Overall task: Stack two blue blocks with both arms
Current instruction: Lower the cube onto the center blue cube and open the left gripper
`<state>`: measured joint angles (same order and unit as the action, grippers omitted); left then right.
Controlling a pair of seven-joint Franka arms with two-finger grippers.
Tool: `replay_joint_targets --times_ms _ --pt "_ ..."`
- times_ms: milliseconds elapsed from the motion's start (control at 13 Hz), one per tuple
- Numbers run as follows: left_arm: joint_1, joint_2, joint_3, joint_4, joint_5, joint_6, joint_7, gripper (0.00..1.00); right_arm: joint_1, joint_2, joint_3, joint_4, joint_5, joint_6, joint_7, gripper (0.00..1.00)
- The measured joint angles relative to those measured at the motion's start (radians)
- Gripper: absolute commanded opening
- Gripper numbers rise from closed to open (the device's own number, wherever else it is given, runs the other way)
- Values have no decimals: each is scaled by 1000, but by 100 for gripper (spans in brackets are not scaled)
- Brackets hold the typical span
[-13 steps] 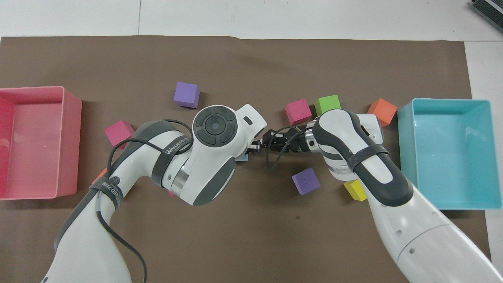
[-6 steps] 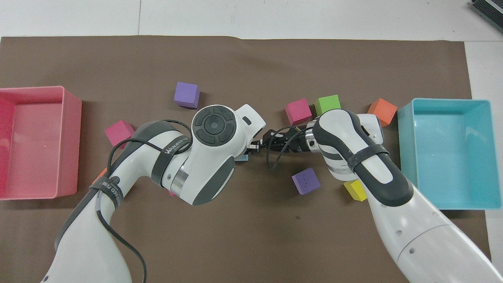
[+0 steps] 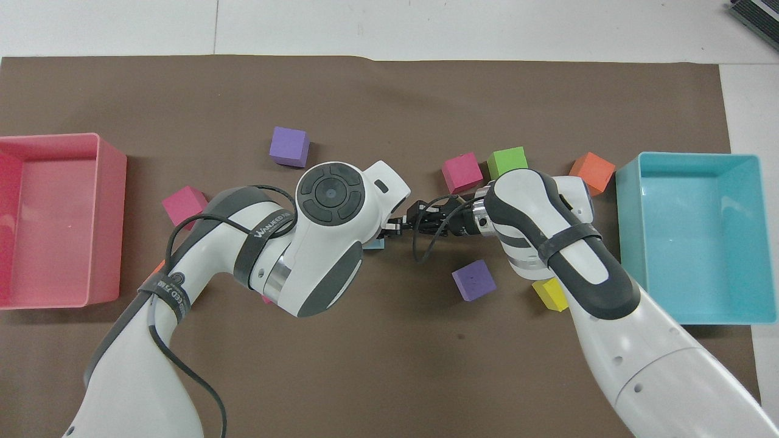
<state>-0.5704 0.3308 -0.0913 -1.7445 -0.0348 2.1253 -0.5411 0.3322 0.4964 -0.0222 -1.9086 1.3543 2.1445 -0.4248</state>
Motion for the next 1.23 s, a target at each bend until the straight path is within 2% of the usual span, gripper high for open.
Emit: replay_joint_targets --times_ms 154,309,694,848,1003,1234 --pt "0 0 0 0 -6 0 -1 62 0 0 0 0 0 0 0 0" --pt "0 0 0 0 -8 0 -2 68 0 0 0 0 0 0 0 0" --pt "0 0 0 0 -8 2 -3 73 0 0 0 0 0 0 0 0" --pt "0 0 0 0 -8 3 -3 83 0 0 0 0 0 0 0 0" --pt "0 0 1 0 -8 3 -5 100 0 0 0 0 0 0 0 0" --pt "0 0 1 0 -8 3 -12 100 0 0 0 0 0 0 0 0"
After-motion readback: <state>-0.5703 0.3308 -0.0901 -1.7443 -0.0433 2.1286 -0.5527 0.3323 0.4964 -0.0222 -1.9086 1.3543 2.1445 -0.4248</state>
